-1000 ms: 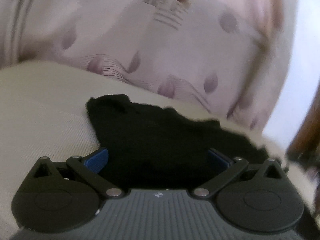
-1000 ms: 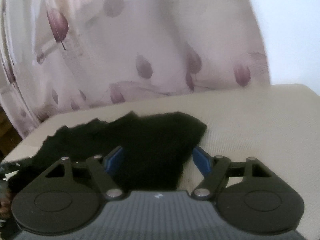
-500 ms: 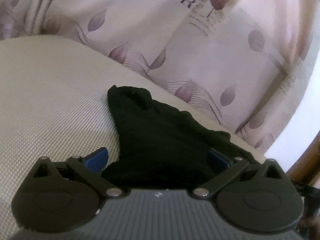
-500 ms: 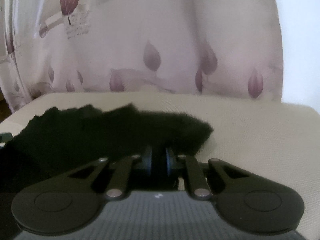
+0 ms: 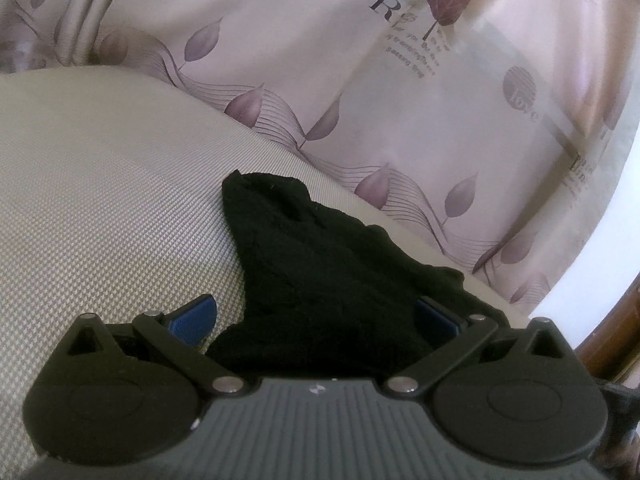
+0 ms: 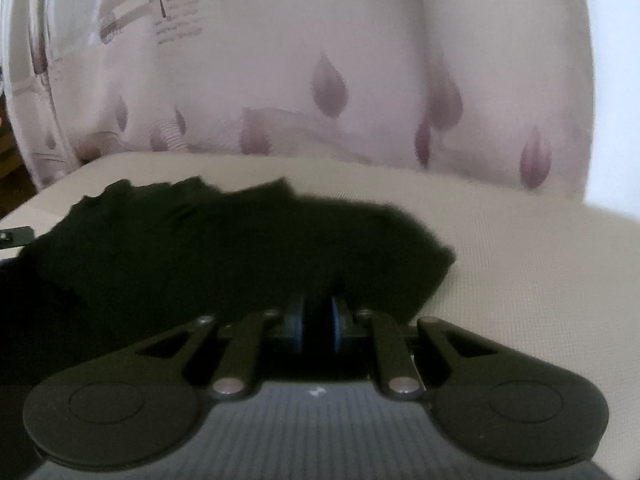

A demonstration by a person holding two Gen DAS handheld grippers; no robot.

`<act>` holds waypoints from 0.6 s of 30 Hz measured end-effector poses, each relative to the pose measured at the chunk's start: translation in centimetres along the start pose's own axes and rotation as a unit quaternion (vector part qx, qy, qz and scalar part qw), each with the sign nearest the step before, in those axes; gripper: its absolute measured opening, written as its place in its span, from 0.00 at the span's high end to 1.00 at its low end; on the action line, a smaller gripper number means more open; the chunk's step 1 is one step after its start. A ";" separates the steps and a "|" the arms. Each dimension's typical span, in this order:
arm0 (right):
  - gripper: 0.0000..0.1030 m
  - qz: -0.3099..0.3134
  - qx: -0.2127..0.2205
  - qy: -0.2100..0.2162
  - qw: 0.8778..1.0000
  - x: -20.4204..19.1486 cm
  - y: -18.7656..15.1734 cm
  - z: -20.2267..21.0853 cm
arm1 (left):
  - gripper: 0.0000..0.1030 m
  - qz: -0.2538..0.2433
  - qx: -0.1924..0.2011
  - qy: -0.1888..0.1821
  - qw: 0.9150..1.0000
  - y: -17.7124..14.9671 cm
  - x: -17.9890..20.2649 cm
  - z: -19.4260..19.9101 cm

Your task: Fold small clothes

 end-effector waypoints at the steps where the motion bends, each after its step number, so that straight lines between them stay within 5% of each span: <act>1: 0.91 0.005 0.013 -0.004 1.000 -0.1 0.3 0.3 | 0.00 0.000 0.000 0.000 1.000 0.0 0.0 0.0; 8: 0.91 -0.037 0.082 0.001 0.996 0.1 4.7 1.4 | 0.00 -0.001 0.002 0.003 1.000 0.0 -0.1 0.0; 14: 0.91 -0.117 -0.018 -0.025 0.993 3.4 1.6 -4.1 | 0.00 -0.002 0.003 0.009 1.000 0.0 -0.2 0.1; 18: 0.82 -0.152 -0.013 -0.014 0.988 4.3 1.6 -3.6 | 0.00 0.000 0.004 0.020 1.000 0.0 -0.5 0.2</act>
Point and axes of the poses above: each gripper's, at about its wrist camera, not at the fingertips, and z roughly against the way its jaws point, x to its right, y to its top, the point moved 9 cm from there along -z, roughly the way its jaws point, and after that the axes turned 13 degrees about -z, right-handed, at the moved point
